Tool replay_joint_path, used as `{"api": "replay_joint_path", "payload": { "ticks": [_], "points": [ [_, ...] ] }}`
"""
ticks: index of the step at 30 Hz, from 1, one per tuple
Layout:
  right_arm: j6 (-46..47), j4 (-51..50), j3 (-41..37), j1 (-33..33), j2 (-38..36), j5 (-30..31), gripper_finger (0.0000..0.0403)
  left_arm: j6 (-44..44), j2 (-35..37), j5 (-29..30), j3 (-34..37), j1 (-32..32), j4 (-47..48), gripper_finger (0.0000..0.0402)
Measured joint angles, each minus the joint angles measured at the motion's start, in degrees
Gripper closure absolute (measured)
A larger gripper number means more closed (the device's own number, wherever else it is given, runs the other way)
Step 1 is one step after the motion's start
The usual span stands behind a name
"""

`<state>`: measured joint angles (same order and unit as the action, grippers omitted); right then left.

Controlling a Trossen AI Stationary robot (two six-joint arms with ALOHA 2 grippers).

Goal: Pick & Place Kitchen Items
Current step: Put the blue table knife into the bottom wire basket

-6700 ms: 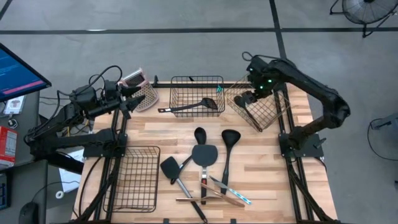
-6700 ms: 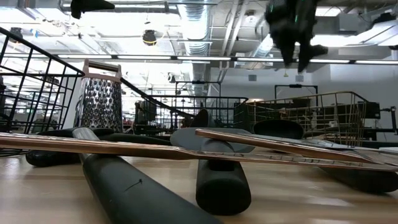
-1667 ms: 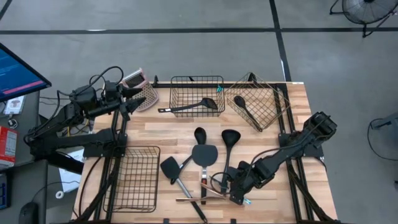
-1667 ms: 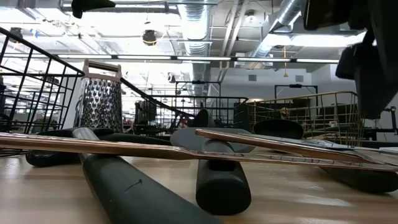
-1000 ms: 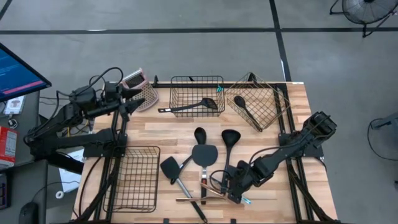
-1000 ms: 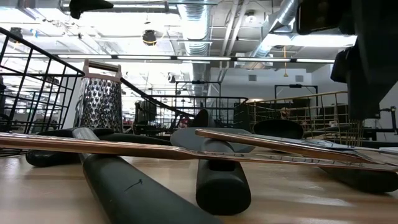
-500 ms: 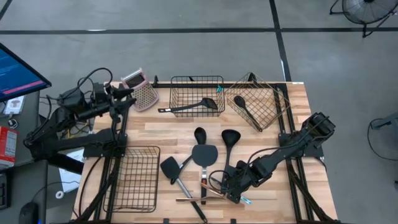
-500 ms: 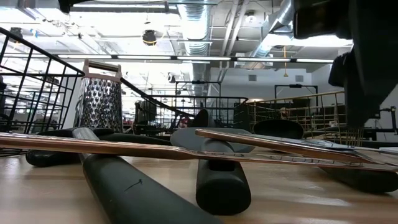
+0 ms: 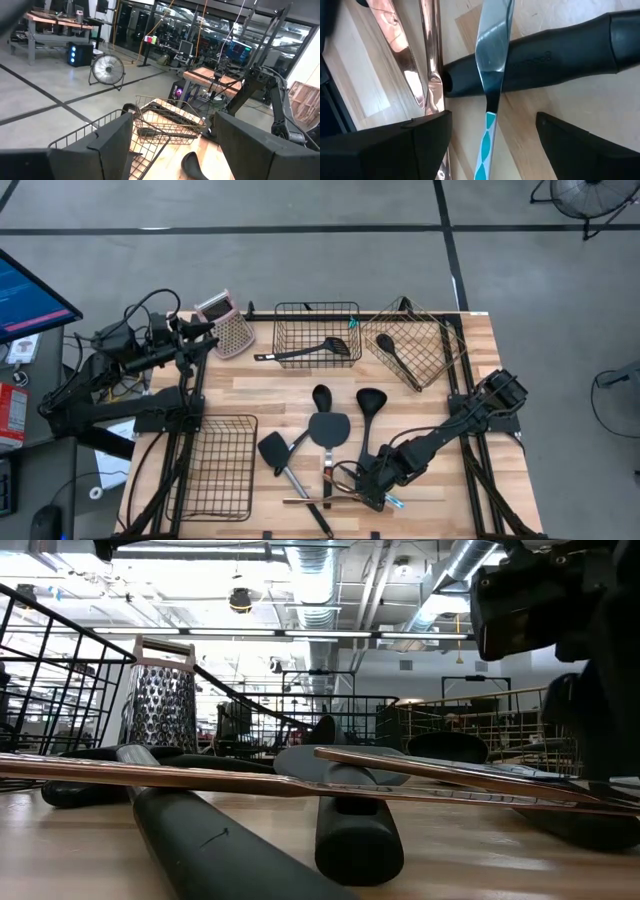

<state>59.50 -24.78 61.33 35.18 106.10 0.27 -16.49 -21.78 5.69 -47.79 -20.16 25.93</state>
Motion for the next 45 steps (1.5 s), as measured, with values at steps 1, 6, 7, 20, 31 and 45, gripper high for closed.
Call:
{"api": "replay_joint_path", "payload": {
  "ticks": [1,6,7,20,31,45],
  "points": [
    [-0.1,-0.1,0.0,0.0,0.0,0.0,0.0118,0.0,0.0,0.0,0.0,0.0,0.0,0.0138],
    [-0.1,-1.0,0.0,0.0,0.0,0.0,0.0148,0.0,0.0,0.0,0.0,0.0,0.0,0.0138],
    [-0.1,-1.3,0.0,0.0,0.0,0.0,0.0157,0.0,0.0,0.0,0.0,0.0,0.0,0.0138],
    [-1.6,-2.6,-0.5,0.0,0.0,0.0,0.0215,0.2,0.0,0.3,0.0,0.0,-0.3,0.0138],
    [-2.6,-3.3,-0.6,-0.9,0.0,-0.5,0.0341,0.2,0.0,0.3,0.0,0.0,-0.3,0.0138],
    [0.1,-4.9,0.3,-1.5,-1.3,-0.4,0.0384,0.2,0.0,0.3,0.0,0.0,-0.3,0.0138]
  ]
}}
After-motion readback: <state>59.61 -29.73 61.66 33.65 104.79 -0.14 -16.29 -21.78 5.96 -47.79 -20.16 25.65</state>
